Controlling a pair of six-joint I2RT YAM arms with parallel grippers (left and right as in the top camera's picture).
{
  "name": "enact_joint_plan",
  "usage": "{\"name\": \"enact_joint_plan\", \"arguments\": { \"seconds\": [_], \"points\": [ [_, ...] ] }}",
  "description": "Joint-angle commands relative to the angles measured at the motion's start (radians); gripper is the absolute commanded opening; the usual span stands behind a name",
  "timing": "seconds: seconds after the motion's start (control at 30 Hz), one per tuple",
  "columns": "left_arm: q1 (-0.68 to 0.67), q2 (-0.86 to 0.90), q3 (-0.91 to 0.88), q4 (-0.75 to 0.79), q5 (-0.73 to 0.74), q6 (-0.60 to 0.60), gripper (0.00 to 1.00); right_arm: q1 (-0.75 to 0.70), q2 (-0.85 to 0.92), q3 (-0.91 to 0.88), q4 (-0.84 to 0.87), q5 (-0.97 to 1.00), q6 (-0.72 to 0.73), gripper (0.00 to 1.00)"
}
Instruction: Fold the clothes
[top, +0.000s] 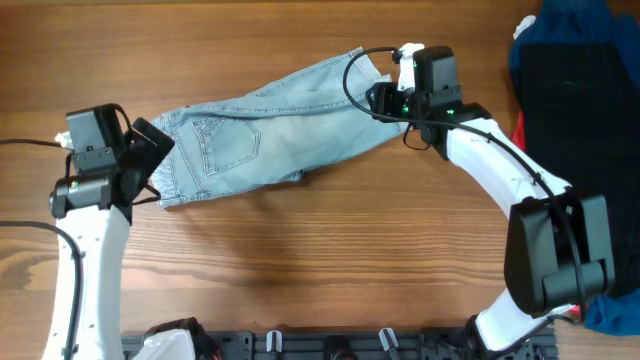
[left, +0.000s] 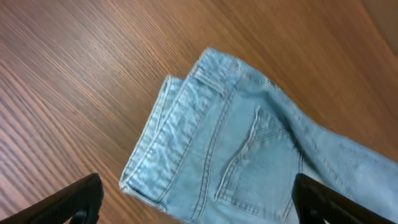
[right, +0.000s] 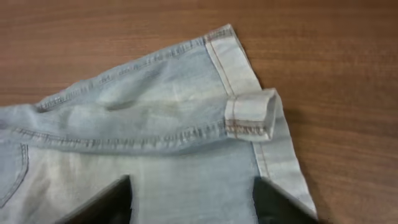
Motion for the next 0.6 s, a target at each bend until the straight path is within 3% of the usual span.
{"name": "enact_joint_plan", "arguments": {
  "seconds": [0.0, 0.03, 0.17, 0.27, 0.33, 0.57],
  "points": [
    [-0.049, 0.040, 0.006, -0.014, -0.010, 0.043, 0.80, 0.027, 0.047, 0.019, 0.031, -0.020, -0.022, 0.06],
    [-0.062, 0.064, 0.006, -0.010, -0.010, 0.042, 0.66, 0.035, 0.063, 0.019, 0.031, -0.015, -0.028, 0.04],
    [-0.089, 0.142, 0.006, 0.004, -0.010, 0.036, 0.29, 0.041, 0.106, 0.019, 0.046, 0.002, -0.039, 0.04],
    [-0.090, 0.176, 0.006, 0.005, -0.010, 0.015, 0.11, 0.043, 0.148, 0.019, 0.047, -0.002, -0.044, 0.04],
    [-0.090, 0.191, 0.006, 0.009, -0.010, -0.015, 0.05, 0.044, 0.181, 0.019, 0.063, -0.002, -0.043, 0.04],
    [-0.090, 0.200, 0.006, 0.013, -0.010, -0.033, 0.04, 0.044, 0.327, 0.020, 0.304, -0.002, 0.063, 0.04]
  ]
}}
